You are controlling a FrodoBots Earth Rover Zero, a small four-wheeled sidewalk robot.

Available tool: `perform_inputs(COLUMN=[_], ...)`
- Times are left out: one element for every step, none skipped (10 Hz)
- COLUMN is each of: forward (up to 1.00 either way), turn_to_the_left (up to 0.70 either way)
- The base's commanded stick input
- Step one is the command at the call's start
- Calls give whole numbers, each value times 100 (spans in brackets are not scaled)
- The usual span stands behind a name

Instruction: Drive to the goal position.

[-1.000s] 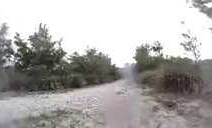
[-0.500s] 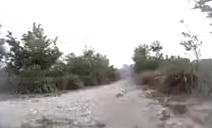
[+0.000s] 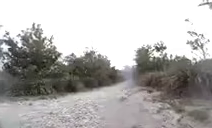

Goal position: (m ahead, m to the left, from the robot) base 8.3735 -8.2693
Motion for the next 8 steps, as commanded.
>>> perform_inputs(forward=[60,60,60,60,60,60,60,60], turn_to_the_left=[15,0,0,0,0,0,0,0])
